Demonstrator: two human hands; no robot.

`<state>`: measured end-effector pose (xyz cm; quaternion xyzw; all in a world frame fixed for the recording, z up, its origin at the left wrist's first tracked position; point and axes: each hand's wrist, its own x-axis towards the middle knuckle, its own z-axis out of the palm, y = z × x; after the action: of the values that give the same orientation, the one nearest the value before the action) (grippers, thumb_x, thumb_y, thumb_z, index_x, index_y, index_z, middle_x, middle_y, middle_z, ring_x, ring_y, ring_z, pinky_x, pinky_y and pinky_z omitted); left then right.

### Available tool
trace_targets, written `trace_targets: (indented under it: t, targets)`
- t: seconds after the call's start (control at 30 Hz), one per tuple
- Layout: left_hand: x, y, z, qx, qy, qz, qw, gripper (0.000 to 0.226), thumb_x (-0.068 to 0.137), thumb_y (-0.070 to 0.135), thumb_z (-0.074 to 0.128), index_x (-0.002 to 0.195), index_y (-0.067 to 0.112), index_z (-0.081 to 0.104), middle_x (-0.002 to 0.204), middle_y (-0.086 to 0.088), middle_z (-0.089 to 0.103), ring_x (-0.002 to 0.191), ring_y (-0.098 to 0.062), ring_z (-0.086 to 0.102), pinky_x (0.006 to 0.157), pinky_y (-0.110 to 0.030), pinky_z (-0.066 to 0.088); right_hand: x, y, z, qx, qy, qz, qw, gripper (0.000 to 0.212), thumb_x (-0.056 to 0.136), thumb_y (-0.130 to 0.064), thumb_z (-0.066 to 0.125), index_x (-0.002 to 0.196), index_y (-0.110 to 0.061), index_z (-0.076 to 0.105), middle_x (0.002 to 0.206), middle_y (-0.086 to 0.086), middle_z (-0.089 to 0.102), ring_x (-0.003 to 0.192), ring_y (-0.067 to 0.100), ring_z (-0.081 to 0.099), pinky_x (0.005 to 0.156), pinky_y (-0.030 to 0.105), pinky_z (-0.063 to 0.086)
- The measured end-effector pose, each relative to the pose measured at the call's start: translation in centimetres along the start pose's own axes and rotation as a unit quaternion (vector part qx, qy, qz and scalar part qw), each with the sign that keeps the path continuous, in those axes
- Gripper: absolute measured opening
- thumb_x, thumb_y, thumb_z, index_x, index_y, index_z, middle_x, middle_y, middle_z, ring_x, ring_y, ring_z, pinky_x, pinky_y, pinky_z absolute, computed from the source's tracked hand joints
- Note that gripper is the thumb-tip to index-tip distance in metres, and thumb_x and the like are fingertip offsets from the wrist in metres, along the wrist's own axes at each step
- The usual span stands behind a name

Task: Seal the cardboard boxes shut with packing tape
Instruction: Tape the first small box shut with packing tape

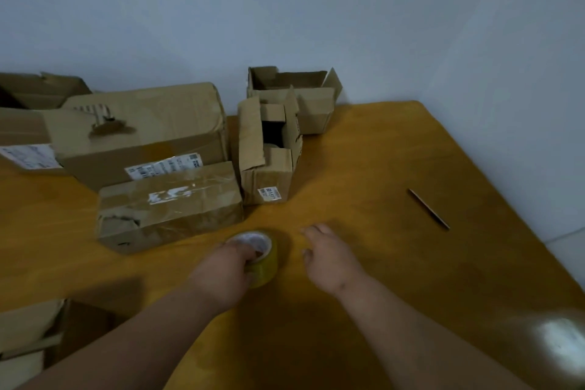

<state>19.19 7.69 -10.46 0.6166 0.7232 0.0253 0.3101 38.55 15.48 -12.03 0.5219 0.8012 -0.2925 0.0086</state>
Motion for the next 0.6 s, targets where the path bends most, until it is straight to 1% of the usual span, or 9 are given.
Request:
trace_targets:
  t: [0.07, 0.17, 0.3, 0.37, 0.43, 0.5, 0.53, 0.57, 0.6]
  targets:
    - [0.7, 1.6, 0.5, -0.013, 0.005, 0.010, 1.000, 0.019, 0.090, 0.028, 0.062, 0.109, 0.028, 0.064, 0.113, 0.002, 0.062, 0.103, -0.017, 0.058, 0.077, -0.027, 0.046, 0.0, 2.0, -0.9, -0.020, -0.003, 0.043, 0.999, 0.047, 0.099, -0.021, 0.044, 0.146, -0.021, 0.041, 0.146, 0.001, 0.039, 0.127, 0.025, 0.045, 0.105, 0.035, 0.041]
    - [2.5, 4.9, 1.0, -0.025, 0.007, 0.022, 0.999, 0.019, 0.090, 0.033, 0.062, 0.109, 0.030, 0.062, 0.109, 0.003, 0.062, 0.100, -0.017, 0.059, 0.076, -0.027, 0.046, 0.0, 5.9, -2.7, -0.050, 0.000, 0.097, 0.994, 0.047, 0.098, -0.020, 0.043, 0.145, -0.020, 0.042, 0.144, 0.003, 0.041, 0.129, 0.028, 0.041, 0.105, 0.038, 0.041]
    - [5.6, 9.7, 2.0, -0.062, 0.009, 0.014, 0.998, 0.027, 0.089, 0.036, 0.063, 0.116, 0.032, 0.061, 0.115, 0.002, 0.061, 0.100, -0.017, 0.060, 0.080, -0.028, 0.049, 0.7, 12.3, -5.8, -0.069, 0.022, 0.161, 0.984, 0.047, 0.093, -0.010, 0.043, 0.139, -0.015, 0.045, 0.141, 0.006, 0.042, 0.126, 0.029, 0.041, 0.105, 0.037, 0.040]
    - [7.2, 12.0, 2.6, -0.073, 0.009, 0.005, 0.997, 0.030, 0.088, 0.037, 0.064, 0.117, 0.032, 0.062, 0.117, 0.000, 0.061, 0.099, -0.017, 0.061, 0.080, -0.030, 0.051, 1.7, 15.6, -7.2, -0.072, 0.032, 0.192, 0.978, 0.052, 0.091, -0.008, 0.043, 0.143, -0.013, 0.038, 0.149, 0.008, 0.034, 0.133, 0.030, 0.036, 0.110, 0.038, 0.036]
    - [8.6, 13.9, 3.1, -0.078, 0.010, -0.007, 0.997, 0.032, 0.088, 0.039, 0.065, 0.118, 0.033, 0.062, 0.118, -0.001, 0.061, 0.100, -0.018, 0.061, 0.081, -0.031, 0.052, 2.8, 18.4, -8.4, -0.073, 0.045, 0.219, 0.972, 0.063, 0.092, -0.010, 0.041, 0.152, -0.013, 0.023, 0.161, 0.009, 0.016, 0.143, 0.030, 0.025, 0.118, 0.039, 0.026]
    - [9.8, 15.3, 3.5, -0.075, 0.013, -0.018, 0.997, 0.036, 0.087, 0.041, 0.066, 0.122, 0.033, 0.061, 0.121, 0.001, 0.061, 0.107, -0.017, 0.059, 0.087, -0.034, 0.052, 3.9, 20.7, -9.2, -0.078, 0.042, 0.249, 0.964, 0.069, 0.093, -0.011, 0.038, 0.156, -0.014, 0.010, 0.165, 0.006, 0.002, 0.148, 0.028, 0.015, 0.120, 0.040, 0.020]
    - [10.2, 15.8, 3.7, -0.072, 0.019, -0.022, 0.997, 0.037, 0.088, 0.041, 0.066, 0.123, 0.033, 0.061, 0.122, 0.002, 0.061, 0.110, -0.016, 0.058, 0.090, -0.036, 0.051, 4.4, 21.7, -9.5, -0.083, 0.036, 0.262, 0.961, 0.069, 0.094, -0.011, 0.036, 0.156, -0.014, 0.007, 0.165, 0.005, 0.002, 0.149, 0.027, 0.014, 0.120, 0.041, 0.019]
    - [10.5, 16.1, 3.9, -0.070, 0.025, -0.026, 0.997, 0.037, 0.088, 0.041, 0.066, 0.124, 0.032, 0.061, 0.123, 0.003, 0.062, 0.112, -0.016, 0.056, 0.092, -0.037, 0.050, 4.7, 22.4, -9.6, -0.091, 0.031, 0.272, 0.958, 0.068, 0.094, -0.011, 0.035, 0.156, -0.014, 0.008, 0.164, 0.005, 0.006, 0.148, 0.027, 0.017, 0.119, 0.042, 0.021]
    - [10.7, 16.4, 4.1, -0.066, 0.029, -0.031, 0.997, 0.037, 0.089, 0.040, 0.065, 0.125, 0.032, 0.061, 0.124, 0.004, 0.061, 0.114, -0.016, 0.055, 0.094, -0.037, 0.049, 5.1, 23.0, -9.7, -0.099, 0.031, 0.278, 0.955, 0.066, 0.094, -0.012, 0.035, 0.155, -0.014, 0.012, 0.162, 0.005, 0.016, 0.145, 0.027, 0.023, 0.117, 0.042, 0.026]
